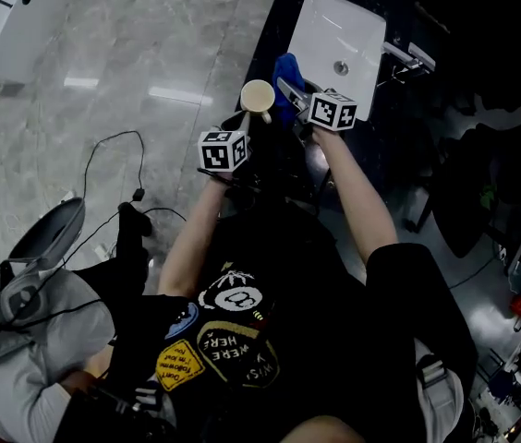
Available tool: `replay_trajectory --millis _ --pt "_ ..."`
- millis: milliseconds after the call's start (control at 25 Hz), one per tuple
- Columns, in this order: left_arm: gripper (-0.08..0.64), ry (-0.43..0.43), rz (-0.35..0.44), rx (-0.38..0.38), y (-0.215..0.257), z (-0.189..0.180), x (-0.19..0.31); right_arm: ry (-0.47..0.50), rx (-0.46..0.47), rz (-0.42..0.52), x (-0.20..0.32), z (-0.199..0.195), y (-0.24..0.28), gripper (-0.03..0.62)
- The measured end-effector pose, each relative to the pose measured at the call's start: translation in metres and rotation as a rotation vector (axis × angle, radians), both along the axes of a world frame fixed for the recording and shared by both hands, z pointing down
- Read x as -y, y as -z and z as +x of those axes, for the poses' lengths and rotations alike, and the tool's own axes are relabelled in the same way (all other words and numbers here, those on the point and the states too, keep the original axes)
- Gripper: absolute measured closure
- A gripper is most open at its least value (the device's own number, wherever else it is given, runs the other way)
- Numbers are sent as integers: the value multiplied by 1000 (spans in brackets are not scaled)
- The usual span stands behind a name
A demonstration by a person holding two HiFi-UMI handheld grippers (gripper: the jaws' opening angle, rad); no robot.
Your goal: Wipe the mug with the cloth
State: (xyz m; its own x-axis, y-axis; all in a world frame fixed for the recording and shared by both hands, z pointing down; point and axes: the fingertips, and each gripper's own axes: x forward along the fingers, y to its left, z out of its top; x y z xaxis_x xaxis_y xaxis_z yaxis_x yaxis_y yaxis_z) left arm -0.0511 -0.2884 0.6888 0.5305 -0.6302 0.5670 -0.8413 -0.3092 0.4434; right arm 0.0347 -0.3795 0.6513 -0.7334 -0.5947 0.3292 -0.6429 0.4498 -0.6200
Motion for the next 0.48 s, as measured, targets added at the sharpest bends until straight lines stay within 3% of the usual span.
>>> replay_trajectory --millis 480 --pt "555 -33 -16 -6 0 -2 -4 153 -297 -120 -60 2 -59 499"
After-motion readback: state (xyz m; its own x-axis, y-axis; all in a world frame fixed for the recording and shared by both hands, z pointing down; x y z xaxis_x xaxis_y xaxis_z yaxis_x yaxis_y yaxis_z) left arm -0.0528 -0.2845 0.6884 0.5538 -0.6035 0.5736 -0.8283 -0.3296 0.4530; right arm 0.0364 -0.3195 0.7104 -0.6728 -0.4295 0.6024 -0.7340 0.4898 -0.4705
